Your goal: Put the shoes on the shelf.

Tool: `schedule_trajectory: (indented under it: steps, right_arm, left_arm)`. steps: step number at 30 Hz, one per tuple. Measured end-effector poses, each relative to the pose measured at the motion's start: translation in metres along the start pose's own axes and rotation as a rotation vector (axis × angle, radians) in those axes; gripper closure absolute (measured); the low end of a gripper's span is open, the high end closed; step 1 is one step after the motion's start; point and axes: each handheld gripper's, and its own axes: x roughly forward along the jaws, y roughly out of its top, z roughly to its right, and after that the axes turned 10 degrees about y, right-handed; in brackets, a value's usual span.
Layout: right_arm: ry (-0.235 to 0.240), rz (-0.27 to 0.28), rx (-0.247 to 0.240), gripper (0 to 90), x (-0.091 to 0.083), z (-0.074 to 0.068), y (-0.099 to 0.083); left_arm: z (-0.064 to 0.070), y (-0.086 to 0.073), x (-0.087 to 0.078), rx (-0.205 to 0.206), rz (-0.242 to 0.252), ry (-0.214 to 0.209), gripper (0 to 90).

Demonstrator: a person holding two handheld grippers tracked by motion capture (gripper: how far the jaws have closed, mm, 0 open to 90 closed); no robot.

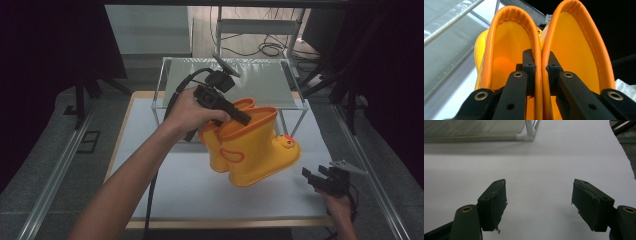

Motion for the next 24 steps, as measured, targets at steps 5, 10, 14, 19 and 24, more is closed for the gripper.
schedule_trajectory:
  steps: [5,10,14,19,24]
  right_arm:
    - [0.0,-0.002,-0.003,27.3,-0.001,0.0,0.0]
    - [0.001,0.007,0.002,27.3,-0.001,0.001,0.0]
    - [0.0,0.008,0.003,27.3,-0.001,0.001,0.0]
    - [0.0,0.003,0.003,27.3,-0.001,0.001,0.0]
    - [0.0,0.005,0.006,27.3,-0.002,0.002,0.0]
  left_arm:
    - [0.003,0.009,-0.005,-0.003,0.017,-0.004,82.0]
    - [0.005,0.015,-0.009,0.006,0.023,-0.001,82.0]
    - [0.003,0.019,-0.012,0.0,0.036,-0.01,82.0]
    - [0.001,0.024,-0.014,-0.011,0.044,-0.004,82.1]
    - [-0.002,0.029,-0.015,-0.016,0.043,0.01,82.0]
